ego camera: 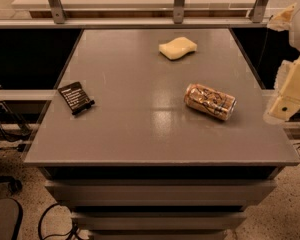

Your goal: Move orange can near sponge

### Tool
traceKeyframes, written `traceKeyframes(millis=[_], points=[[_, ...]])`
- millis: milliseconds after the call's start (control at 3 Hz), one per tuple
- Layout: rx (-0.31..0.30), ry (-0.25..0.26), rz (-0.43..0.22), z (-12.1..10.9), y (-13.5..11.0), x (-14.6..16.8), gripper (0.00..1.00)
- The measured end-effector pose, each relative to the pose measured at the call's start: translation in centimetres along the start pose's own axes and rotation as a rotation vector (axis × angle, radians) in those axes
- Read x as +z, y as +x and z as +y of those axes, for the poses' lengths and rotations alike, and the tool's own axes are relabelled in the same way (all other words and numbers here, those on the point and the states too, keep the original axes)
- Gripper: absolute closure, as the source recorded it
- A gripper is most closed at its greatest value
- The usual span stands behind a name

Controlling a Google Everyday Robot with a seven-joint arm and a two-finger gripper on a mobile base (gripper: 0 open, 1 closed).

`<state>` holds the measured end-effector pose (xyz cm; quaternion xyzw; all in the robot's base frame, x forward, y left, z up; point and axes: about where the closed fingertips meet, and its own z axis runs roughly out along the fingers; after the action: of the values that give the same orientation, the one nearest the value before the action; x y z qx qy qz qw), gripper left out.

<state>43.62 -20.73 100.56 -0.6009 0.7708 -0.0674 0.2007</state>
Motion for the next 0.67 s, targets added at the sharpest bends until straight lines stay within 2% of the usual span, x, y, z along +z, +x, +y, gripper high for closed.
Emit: traceKeyframes(millis=[333, 667], points=[[0.000, 0.000, 0.000, 0.00, 0.00, -0.01, 0.00], [0.029, 0.003, -0.004, -0.05, -0.24, 0.36, 0.00]])
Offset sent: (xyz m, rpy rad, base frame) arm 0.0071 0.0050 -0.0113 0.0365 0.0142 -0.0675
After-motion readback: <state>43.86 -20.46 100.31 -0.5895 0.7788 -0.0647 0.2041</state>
